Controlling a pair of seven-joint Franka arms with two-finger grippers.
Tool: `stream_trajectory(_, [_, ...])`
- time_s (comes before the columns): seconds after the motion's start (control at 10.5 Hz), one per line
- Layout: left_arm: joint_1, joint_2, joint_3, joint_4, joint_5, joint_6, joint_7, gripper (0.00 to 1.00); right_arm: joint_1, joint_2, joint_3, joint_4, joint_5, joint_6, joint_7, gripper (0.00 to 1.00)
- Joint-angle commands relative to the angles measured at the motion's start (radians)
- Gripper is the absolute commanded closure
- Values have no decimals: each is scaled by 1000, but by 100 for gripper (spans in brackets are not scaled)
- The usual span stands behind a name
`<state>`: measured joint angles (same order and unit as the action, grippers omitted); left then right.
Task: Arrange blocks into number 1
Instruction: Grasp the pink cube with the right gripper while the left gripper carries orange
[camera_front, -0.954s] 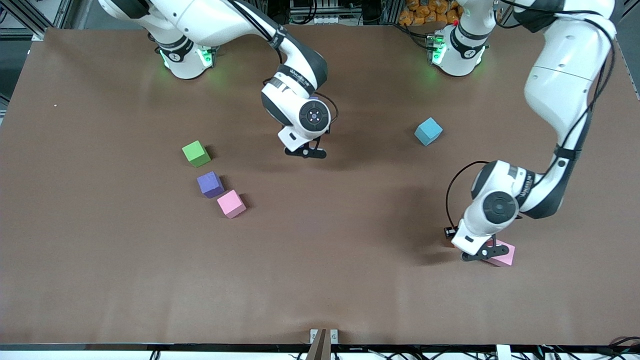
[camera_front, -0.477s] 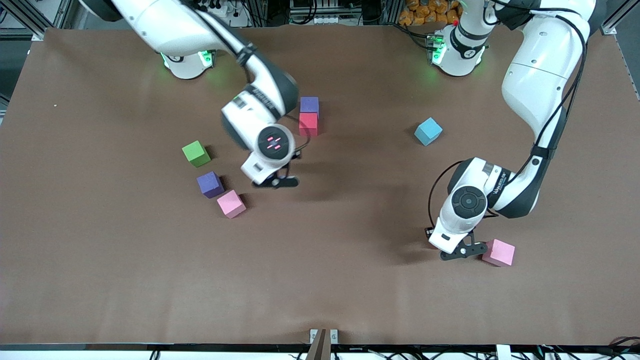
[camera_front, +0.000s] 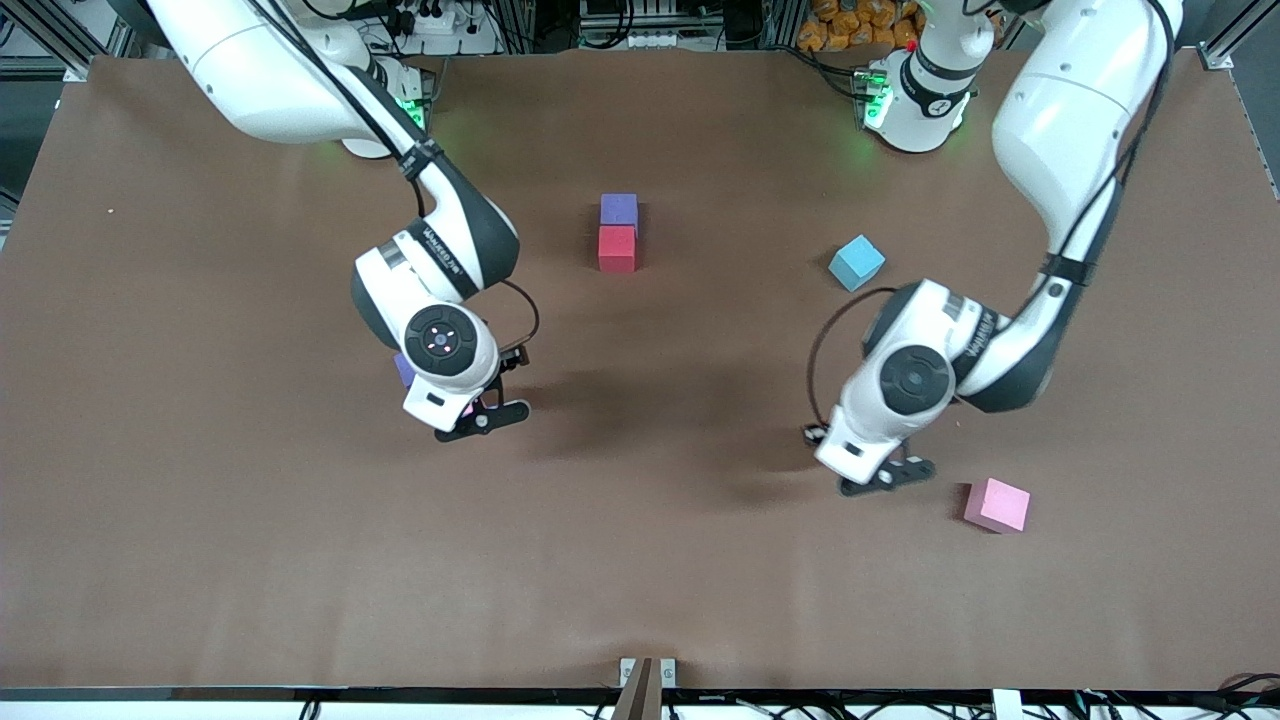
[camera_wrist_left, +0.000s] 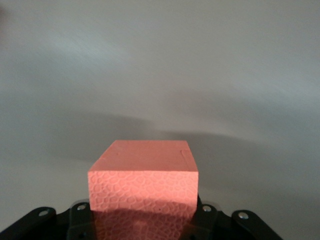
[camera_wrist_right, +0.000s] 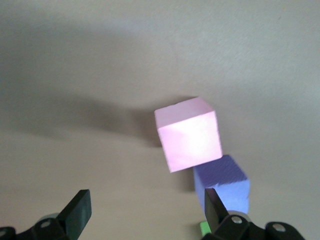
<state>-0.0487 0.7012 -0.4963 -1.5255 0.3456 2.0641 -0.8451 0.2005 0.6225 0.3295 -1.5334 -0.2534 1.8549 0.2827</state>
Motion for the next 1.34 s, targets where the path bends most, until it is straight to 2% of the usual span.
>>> stream_trajectory(0.0, [-109,-14,-54,-13,-25,-25,-136,100,-59,32,16,-23,-49,87,-54,0])
stream_trajectory(0.19, [-285,23,-54,-4,-43,-9,-253,100,-95,68,14,-82,-52,217,-88,0])
stream_trajectory(0.38, [-422,41,-51,-7,-45,45,-345,100,-95,74,2,-97,-75,239,-91,0])
stream_trajectory(0.57, [-468,60,-50,-12,-40,59,-354,100,-95,86,0,-97,-87,253,-93,0])
stream_trajectory(0.67, [-482,67,-50,-15,-39,62,-353,100,-96,94,0,-108,-89,274,-93,11])
stream_trajectory(0.76, [-493,78,-50,-13,-33,71,-353,100,-104,94,0,-123,-89,299,-93,47])
stream_trajectory(0.86, [-494,90,-50,-15,-31,92,-351,100,-108,94,0,-125,-87,299,-89,74])
stream_trajectory(0.95, [-494,101,-50,-13,-28,105,-351,100,-108,92,0,-123,-84,294,-83,96])
stream_trajectory(1.05, [-507,115,-50,-13,-28,116,-351,100,-107,86,2,-120,-79,287,-74,100])
stream_trajectory(1.24, [-519,132,-48,-16,-28,117,-353,100,-105,53,9,-108,-60,230,-57,100])
